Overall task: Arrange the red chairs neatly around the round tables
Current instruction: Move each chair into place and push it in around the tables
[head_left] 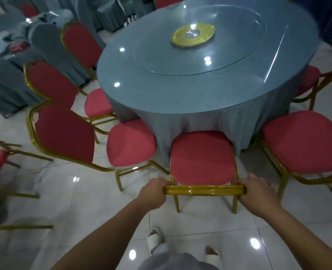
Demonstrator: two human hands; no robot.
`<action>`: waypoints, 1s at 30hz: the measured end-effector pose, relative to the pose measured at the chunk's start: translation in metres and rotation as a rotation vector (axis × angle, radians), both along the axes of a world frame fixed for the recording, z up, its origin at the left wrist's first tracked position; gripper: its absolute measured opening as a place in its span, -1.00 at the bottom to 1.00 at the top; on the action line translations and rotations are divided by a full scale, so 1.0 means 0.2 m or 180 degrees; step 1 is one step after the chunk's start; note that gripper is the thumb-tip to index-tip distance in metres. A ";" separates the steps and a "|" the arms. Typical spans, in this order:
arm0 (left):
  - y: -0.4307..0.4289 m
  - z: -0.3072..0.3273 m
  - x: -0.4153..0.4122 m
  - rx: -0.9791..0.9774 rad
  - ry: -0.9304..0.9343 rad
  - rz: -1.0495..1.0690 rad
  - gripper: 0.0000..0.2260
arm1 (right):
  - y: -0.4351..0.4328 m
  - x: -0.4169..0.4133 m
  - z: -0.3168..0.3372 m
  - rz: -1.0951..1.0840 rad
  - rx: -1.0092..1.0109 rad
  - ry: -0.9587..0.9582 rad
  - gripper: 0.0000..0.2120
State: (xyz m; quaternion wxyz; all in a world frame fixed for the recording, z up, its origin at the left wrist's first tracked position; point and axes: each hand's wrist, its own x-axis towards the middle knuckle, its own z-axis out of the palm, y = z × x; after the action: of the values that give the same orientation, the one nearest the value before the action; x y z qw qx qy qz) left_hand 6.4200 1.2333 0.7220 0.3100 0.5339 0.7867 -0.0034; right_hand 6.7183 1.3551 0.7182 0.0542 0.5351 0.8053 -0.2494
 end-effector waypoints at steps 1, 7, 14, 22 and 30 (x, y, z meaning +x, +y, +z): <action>0.00 0.00 -0.01 -0.0016 0.0008 0.0026 -0.47 | 0.00 -0.02 0.01 -0.0013 -0.0021 0.0017 -0.82; 0.02 0.00 -0.13 -0.0046 -0.0055 -0.0035 -0.60 | -0.02 -0.15 0.10 -0.0034 -0.0352 -0.0195 -0.96; -0.24 0.05 -0.24 0.0524 -0.1175 0.0378 -0.16 | -0.37 -0.55 0.38 0.0080 -0.0010 0.0334 -0.32; -1.06 0.12 -0.99 0.0885 -0.1488 0.1287 -0.35 | -1.12 -1.62 0.35 -0.0465 -0.0553 0.2223 -0.58; -1.46 0.21 -1.74 0.1297 -0.1578 0.2068 -0.52 | -1.29 -2.23 0.32 -0.0388 -0.1053 0.2280 -0.57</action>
State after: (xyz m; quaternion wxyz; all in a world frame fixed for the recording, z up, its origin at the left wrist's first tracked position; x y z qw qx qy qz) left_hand 6.0721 0.9404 0.7631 0.3626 0.2942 0.8000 0.3768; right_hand 6.2729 1.0963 0.7814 -0.1595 0.4451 0.6890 -0.5492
